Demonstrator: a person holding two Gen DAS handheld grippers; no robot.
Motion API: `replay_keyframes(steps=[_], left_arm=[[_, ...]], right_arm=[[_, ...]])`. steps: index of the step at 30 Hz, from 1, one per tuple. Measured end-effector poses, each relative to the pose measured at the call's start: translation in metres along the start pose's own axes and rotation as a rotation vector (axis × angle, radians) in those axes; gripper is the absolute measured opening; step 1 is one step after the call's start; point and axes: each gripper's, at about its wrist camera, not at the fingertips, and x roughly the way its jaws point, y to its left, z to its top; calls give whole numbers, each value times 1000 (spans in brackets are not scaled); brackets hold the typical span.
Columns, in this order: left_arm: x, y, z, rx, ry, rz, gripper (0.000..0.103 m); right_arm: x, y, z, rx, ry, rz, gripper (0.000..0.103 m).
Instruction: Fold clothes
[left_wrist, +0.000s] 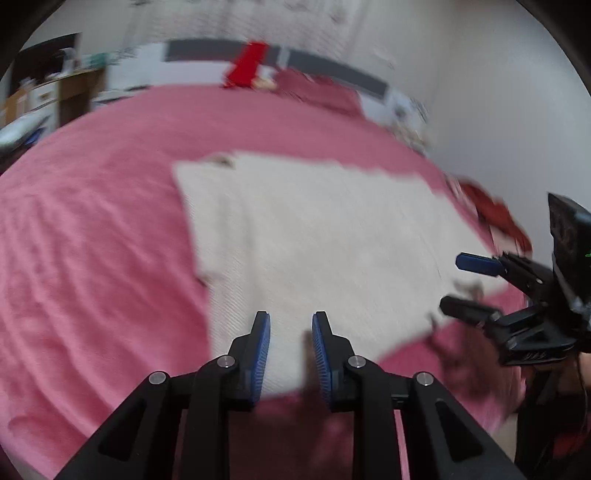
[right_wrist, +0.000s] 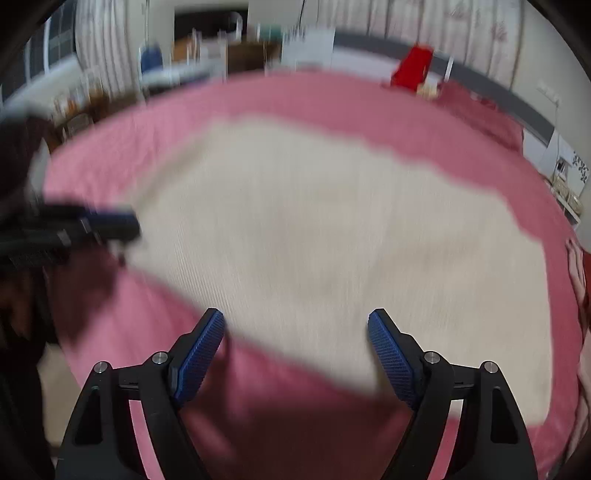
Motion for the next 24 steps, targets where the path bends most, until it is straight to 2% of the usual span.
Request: replay_keyframes(steps=[2,7,9,11,12,14,16,18,19,22,24], left_arm=[[-17,23,1,-72,-55,33,23],[-39,67,5,-235,-139,104,23],[-49,82,10,-293,-185,154,23],[-59,95,10,-349,-236,200,23],[-64,102,10,-386,-261,222,23],[-63,116,15,-458,-291,252,23],[-57,127,13,-524,-286,251,23],[-50,133,10,-570,-269,240,23],[-50,132,10,-575,-269,235,23],[-46,124,15,-561,-284,230,23],[-45,105,23,-497,-317,212,23]], right_arm=[[8,9,30,26,-34,14,83],[79,43,98,-15,-3,-39,83],[106,56,106,-6,30,-32,83],[113,67,100,-12,69,5,85],[109,84,90,-75,63,9,90],[102,117,71,-200,51,17,90],[96,151,51,-326,39,25,97],[84,167,44,-421,8,25,97],[73,166,43,-432,-21,42,97],[27,143,42,-356,-148,131,97],[-6,120,37,-319,-257,104,97]])
